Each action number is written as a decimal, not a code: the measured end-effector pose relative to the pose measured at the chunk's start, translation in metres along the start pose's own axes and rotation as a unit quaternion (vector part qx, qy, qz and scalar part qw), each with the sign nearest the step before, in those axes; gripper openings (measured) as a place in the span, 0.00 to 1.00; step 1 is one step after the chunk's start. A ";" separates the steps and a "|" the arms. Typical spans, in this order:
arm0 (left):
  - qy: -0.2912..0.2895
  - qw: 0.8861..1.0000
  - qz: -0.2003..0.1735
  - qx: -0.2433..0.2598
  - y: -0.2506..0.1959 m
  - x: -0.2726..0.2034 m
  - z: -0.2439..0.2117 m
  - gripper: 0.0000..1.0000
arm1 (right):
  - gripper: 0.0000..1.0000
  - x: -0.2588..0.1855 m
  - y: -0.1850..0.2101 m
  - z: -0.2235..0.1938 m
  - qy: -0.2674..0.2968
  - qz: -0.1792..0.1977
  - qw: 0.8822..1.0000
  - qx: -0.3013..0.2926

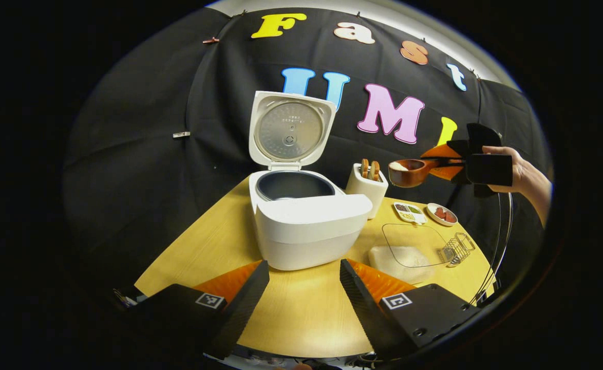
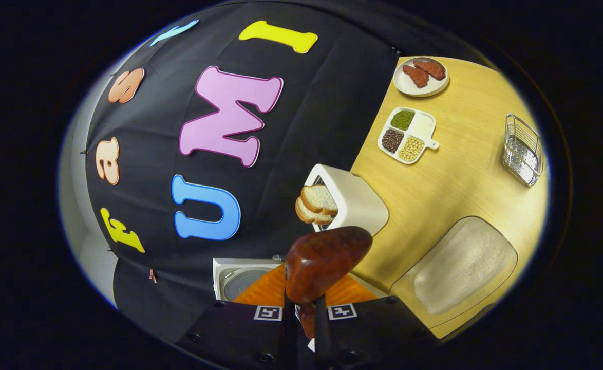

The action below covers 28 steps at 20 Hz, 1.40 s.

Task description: Close the left gripper, press the button to open the rice cooker; take a wooden spoon from the chopstick holder with the right hand, scoop a spoonful of rice and pour it into the rice cooker, then put the wooden spoon back into the chopstick holder.

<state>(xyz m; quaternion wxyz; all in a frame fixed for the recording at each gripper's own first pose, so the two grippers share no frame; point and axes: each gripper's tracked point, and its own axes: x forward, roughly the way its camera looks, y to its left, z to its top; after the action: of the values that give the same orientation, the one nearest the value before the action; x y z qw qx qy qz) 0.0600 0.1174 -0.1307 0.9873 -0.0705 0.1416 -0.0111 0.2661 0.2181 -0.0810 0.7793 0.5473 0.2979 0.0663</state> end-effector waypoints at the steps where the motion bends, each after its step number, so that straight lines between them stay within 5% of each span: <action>1: 0.001 1.000 0.003 -0.004 0.003 0.000 0.000 0.96 | 0.17 0.006 0.007 -0.005 0.004 0.003 1.000 -0.003; 14: 0.007 0.999 0.038 -0.023 0.052 -0.011 -0.010 0.96 | 0.17 0.090 0.088 -0.073 0.019 0.037 0.990 -0.133; 28: 0.013 0.998 0.038 -0.037 0.063 -0.013 -0.016 0.96 | 0.17 0.146 0.102 -0.138 -0.028 0.072 0.923 -0.378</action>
<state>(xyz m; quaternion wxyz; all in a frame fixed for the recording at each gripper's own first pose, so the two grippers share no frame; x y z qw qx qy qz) 0.0430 0.1781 -0.1510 0.9819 -0.1016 0.1569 0.0311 0.3341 0.4329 -0.0781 0.9293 0.2337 0.1885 0.2151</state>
